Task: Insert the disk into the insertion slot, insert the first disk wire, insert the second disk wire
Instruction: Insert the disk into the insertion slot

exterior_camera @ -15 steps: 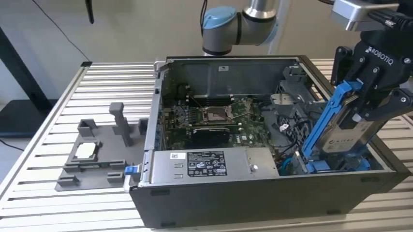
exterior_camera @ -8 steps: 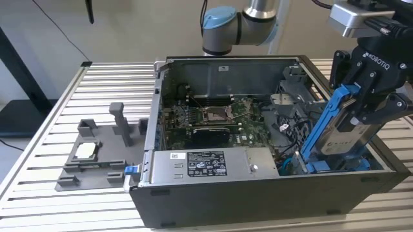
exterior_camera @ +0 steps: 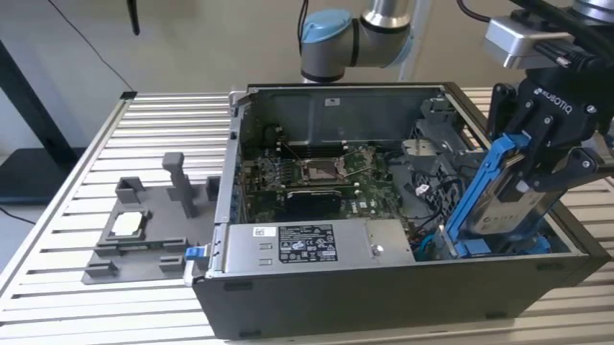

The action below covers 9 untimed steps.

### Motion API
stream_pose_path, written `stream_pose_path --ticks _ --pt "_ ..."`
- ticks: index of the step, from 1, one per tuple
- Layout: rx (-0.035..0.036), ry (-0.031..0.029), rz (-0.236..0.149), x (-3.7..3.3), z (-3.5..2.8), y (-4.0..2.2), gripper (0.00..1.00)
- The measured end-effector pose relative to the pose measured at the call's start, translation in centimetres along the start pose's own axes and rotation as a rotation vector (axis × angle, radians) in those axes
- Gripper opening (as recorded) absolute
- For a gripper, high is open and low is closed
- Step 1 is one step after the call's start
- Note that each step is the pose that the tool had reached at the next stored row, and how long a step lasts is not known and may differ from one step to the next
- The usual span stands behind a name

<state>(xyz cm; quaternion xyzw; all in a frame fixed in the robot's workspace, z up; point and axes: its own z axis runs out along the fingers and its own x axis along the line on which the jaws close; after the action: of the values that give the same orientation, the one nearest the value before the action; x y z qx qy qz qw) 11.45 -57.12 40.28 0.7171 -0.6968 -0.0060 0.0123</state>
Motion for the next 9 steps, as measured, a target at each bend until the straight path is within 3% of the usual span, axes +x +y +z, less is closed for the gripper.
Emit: stream_pose_path --ticks 9 --pt "0.0000 0.0001 0.000 -0.01 1.61 -0.07 0.33"
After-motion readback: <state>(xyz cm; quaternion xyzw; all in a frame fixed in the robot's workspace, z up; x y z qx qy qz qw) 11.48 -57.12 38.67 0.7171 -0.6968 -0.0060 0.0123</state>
